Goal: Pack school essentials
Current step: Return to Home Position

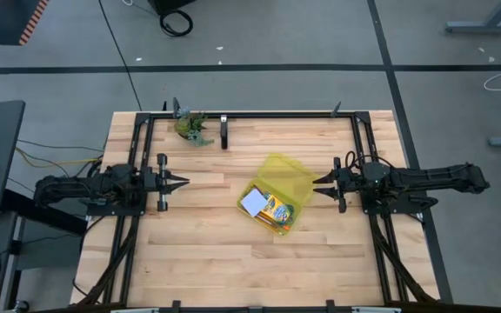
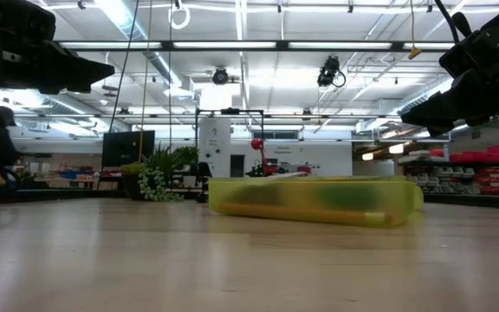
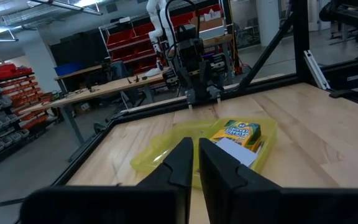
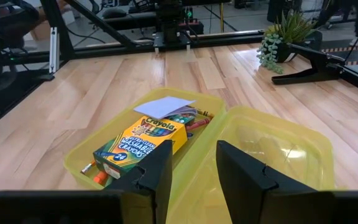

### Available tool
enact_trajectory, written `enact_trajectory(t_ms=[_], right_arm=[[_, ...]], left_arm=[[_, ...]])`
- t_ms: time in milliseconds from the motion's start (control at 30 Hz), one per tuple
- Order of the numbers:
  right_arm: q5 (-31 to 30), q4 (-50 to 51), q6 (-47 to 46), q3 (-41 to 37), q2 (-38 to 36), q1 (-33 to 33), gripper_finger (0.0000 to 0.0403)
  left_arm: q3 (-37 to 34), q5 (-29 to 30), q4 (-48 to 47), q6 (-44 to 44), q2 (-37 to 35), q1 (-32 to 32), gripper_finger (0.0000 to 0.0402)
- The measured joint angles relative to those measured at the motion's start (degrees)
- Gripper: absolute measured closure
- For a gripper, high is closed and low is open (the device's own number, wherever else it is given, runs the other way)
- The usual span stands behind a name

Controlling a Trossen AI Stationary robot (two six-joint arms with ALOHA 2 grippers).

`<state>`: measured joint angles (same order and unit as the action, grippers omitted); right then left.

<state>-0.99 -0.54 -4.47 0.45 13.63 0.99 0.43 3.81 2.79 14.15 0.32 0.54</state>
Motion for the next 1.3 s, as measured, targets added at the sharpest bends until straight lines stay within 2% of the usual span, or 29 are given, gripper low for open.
enact_trajectory(t_ms=[333,667,933,1300], right_arm=[[0.0,0.0,0.02,0.0,0.0,0.0,0.0272],[0.0,0.0,0.0,0.0,0.0,0.0,0.0272],[0.0,0.01,0.0,0.0,0.0,0.0,0.0272],[0.01,0.0,0.0,0.0,0.0,0.0,0.0272]], left_arm=[[0.0,0.0,0.0,-0.01,0.0,0.0,0.0378],[0.0,-0.01,0.0,-0.01,0.0,0.0,0.0366],[0.0,-0.01,0.0,-0.02,0.0,-0.01,0.0378],[0.0,0.0,0.0,-0.02,0.0,-0.02,0.0363]])
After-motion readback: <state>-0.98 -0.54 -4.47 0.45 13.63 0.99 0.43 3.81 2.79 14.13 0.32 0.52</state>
